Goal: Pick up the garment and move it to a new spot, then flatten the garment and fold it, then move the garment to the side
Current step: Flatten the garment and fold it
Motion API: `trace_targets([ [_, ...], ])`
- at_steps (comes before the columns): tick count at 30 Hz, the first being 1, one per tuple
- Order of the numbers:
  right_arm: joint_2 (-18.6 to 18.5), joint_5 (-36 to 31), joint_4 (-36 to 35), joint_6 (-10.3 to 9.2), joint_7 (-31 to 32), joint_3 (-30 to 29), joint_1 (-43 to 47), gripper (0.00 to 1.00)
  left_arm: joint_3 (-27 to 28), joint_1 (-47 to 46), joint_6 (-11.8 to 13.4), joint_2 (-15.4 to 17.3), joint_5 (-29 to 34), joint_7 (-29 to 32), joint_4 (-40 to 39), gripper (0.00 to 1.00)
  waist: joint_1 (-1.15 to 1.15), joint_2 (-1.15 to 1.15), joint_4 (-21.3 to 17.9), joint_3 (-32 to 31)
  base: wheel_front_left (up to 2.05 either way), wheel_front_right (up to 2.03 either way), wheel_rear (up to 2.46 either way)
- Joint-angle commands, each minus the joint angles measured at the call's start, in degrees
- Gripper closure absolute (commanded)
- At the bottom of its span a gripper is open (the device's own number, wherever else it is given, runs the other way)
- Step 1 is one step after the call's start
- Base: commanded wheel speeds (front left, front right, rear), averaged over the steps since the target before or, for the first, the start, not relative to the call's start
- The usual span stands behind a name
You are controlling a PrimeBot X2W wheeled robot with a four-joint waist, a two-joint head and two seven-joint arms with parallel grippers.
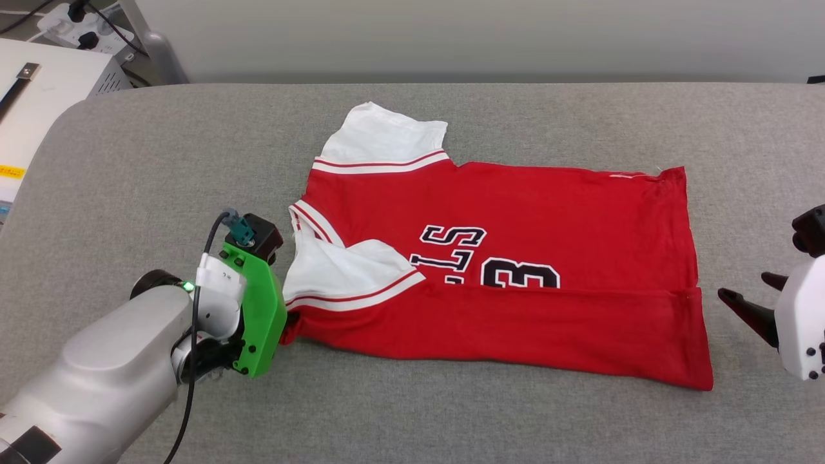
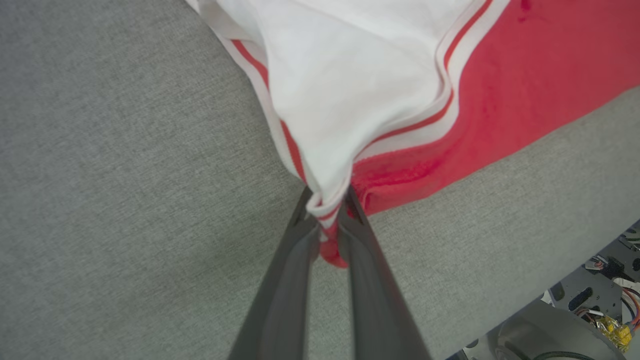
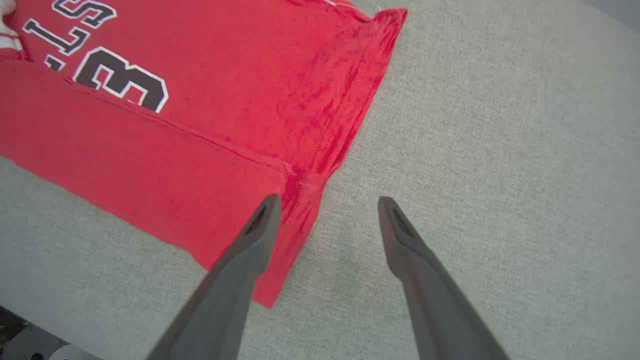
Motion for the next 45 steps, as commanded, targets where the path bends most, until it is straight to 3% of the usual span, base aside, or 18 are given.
trace_targets([
  [1,-0.02,1.48,-0.31,-0.05,2.73,0.17,-0.54,0.0,0.12,-0.54,-0.16,0.6,0.11,-0.43,-0.51,1.0,0.0,0.0,0.05,0.06,0.0,0.0,0.0],
  [8,2.64,3.59,2.29,-0.05,8.21,-0.28,1.7,0.0,0.2,-0.86,-0.09,0.36,0.42,-1.19,-1.95,1.0,0.0,0.0,1.07,1.39,0.0,0.0,0.0],
  [22,8.99,4.39,14.79,-0.05,4.75,3.07,4.83,0.0,0.99,0.52,0.05,-0.46,-0.72,-3.54,-1.23,1.0,0.0,0.0,2.57,3.73,0.0,0.0,0.0],
  [24,9.17,4.89,15.36,-0.05,3.5,3.84,4.96,0.6,1.06,1.48,0.1,-0.43,-1.13,-4.18,-0.92,1.0,0.0,0.0,2.49,3.43,0.0,0.0,0.0],
  [25,9.13,5.04,15.54,-0.05,2.47,4.12,4.93,1.0,1.08,2.08,0.13,-0.38,-1.34,-4.55,-0.74,1.0,0.0,0.0,2.39,3.12,0.0,0.0,0.0],
  [36,5.55,7.33,11.45,-0.05,-5.6,4.76,6.34,1.0,0.98,7.68,1.25,2.77,-1.76,-8.31,-3.21,1.0,0.0,0.0,1.35,-2.1,0.0,0.0,0.0],
  [45,1.63,9.01,4.85,-0.05,-5.81,1.47,11.63,1.0,0.0,12.32,4.81,7.52,-0.65,-9.34,-12.86,1.0,0.0,0.0,1.44,-4.62,0.0,0.0,0.0],
])
